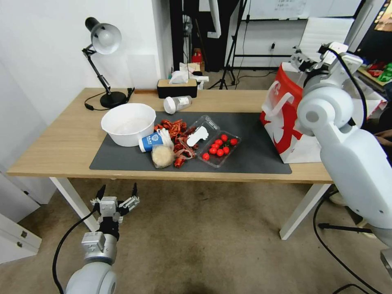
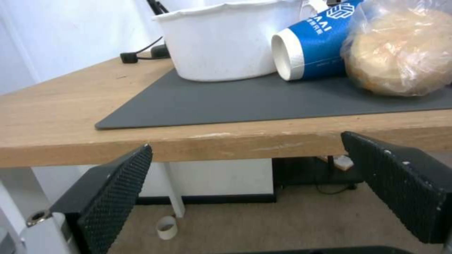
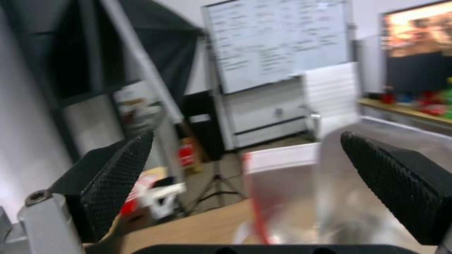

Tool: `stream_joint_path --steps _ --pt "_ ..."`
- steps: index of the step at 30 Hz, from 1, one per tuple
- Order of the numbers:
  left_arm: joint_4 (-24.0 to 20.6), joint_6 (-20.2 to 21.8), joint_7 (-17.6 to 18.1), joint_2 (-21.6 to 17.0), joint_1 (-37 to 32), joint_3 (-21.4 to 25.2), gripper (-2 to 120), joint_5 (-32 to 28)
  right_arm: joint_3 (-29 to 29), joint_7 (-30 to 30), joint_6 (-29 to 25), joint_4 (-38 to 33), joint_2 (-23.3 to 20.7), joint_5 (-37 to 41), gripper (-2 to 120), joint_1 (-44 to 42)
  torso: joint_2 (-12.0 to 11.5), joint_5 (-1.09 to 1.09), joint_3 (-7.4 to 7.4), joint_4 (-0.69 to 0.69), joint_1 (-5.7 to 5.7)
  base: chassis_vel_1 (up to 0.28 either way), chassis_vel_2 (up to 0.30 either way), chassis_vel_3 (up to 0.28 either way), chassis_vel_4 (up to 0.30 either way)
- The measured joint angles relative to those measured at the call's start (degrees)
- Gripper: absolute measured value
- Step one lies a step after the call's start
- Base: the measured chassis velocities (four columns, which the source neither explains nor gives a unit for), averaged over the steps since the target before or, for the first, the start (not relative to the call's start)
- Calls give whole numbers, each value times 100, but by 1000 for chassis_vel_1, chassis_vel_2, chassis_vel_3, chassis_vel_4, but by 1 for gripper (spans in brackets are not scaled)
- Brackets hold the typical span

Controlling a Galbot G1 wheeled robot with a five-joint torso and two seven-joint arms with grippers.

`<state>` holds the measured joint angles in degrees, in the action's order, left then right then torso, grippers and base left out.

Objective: Pick up the trash from the table and place it into the takeout bag.

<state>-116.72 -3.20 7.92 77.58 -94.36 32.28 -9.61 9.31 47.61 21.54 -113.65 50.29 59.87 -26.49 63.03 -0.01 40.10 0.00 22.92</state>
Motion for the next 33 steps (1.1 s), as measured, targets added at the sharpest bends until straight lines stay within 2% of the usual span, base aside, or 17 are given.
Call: stream_joint_path --steps 2,3,5,6,8,9,11,15,18,19,21,23,25,27,29,31,33 --pt "-11 -2 -35 -13 9 6 100 -17 186 -579 -36 -385 -203 -9 100 -501 0 0 0 0 0 0 0 0 0" --pt "-11 -2 -35 -13 9 6 100 -17 186 -579 -36 -385 -203 -9 100 -501 0 0 0 0 0 0 0 0 0" --pt "-24 -5 -65 -20 13 6 100 -40 369 -1118 -159 -645 -339 -153 100 -1042 0 2 0 0 0 0 0 0 0" --pt "-24 -5 -65 -20 13 6 100 -40 369 -1118 -159 -645 -339 -153 100 -1042 0 2 0 0 0 0 0 0 0" --pt "-28 -16 -89 -26 14 6 100 -75 562 -1781 -562 -926 -461 -474 100 -1855 0 4 0 -4 0 0 0 0 0" --pt "-28 -16 -89 -26 14 6 100 -75 562 -1781 -562 -926 -461 -474 100 -1855 0 4 0 -4 0 0 0 0 0" --pt "-13 -42 -101 -25 16 -2 100 -90 748 -2333 -1011 -1185 -462 -954 100 -2660 0 2 0 -1 0 0 0 0 0" --pt "-13 -53 -112 -22 15 -19 100 -92 899 -2638 -1185 -1329 -393 -1293 100 -3211 0 1 0 0 0 0 0 0 0" --pt "-8 -83 -131 -30 8 -25 100 -103 1229 -3067 -1673 -1370 -172 -1934 100 -4220 0 2 0 -1 0 0 0 0 0" --pt "-8 -83 -131 -30 8 -25 100 -103 1229 -3067 -1673 -1370 -172 -1934 100 -4220 0 2 0 -1 0 0 0 0 0" --pt "4 -119 -144 -37 3 -23 100 -110 1410 -3310 -2196 -1302 27 -2419 100 -4817 0 -1 0 0 -1 0 0 0 0" --pt "13 -132 -150 -39 3 -23 100 -112 1450 -3377 -2344 -1274 113 -2533 100 -4999 0 0 0 -1 0 0 0 0 0" --pt "30 -172 -168 -41 5 -35 100 -113 1532 -3499 -2752 -1155 436 -2872 100 -5476 0 2 0 1 0 0 0 0 0" --pt "33 -177 -174 -42 6 -42 100 -113 1548 -3525 -2840 -1123 517 -2959 100 -5591 0 2 0 1 0 0 0 0 0" --pt "42 -201 -201 -48 19 -70 100 -113 1589 -3614 -3293 -931 881 -3365 100 -6101 0 1 0 -1 -1 0 0 0 0" --pt "49 -210 -209 -50 23 -76 100 -114 1607 -3634 -3390 -868 968 -3455 100 -6226 0 0 -1 -1 -1 0 0 0 0" --pt "89 -229 -221 -44 34 -74 100 -147 1671 -3736 -3734 -669 1253 -3667 100 -6551 0 0 0 0 0 0 0 0 0"
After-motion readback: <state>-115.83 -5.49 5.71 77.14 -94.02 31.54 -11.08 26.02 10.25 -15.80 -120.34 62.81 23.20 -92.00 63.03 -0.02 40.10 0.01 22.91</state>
